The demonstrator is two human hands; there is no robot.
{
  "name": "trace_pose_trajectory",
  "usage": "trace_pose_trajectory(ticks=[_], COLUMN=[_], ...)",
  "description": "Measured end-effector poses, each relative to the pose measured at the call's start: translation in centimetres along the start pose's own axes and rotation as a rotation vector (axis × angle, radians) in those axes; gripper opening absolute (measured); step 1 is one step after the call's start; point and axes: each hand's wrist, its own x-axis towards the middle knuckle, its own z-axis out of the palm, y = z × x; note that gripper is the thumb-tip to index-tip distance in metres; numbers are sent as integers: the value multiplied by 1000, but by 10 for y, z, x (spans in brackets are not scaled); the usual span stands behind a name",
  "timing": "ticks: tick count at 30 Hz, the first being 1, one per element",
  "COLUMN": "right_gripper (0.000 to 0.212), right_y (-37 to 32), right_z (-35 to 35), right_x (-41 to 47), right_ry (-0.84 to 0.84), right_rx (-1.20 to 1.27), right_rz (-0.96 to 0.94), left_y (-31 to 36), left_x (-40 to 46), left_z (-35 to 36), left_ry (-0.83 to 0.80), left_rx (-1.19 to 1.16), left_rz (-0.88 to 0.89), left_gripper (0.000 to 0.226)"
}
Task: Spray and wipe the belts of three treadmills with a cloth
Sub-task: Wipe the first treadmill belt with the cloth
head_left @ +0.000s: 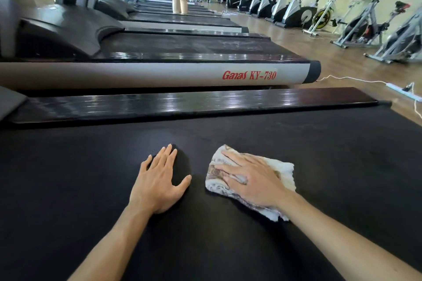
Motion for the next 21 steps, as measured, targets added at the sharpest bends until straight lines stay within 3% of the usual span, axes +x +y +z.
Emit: trace_pose_trajectory(ticks=[7, 13, 17, 21], right_gripper=[47, 44, 44, 48], right_y=[14, 2, 35, 15], right_z=[7, 0, -4, 2], right_x=[92, 48, 60, 123], right_ry=[63, 13, 77, 65], right_rx=[-62, -45, -53, -75], right_rz=[185, 16, 154, 248], left_y=[2, 1, -5, -27], left_x=[-1, 0, 9, 21], left_z=[0, 1, -10, -15], left_ry=[-2, -6, -40, -8], left_rx=[-11, -37, -105, -90], left_rz=[-17, -12, -17, -104], left_gripper=[103, 104, 112, 109])
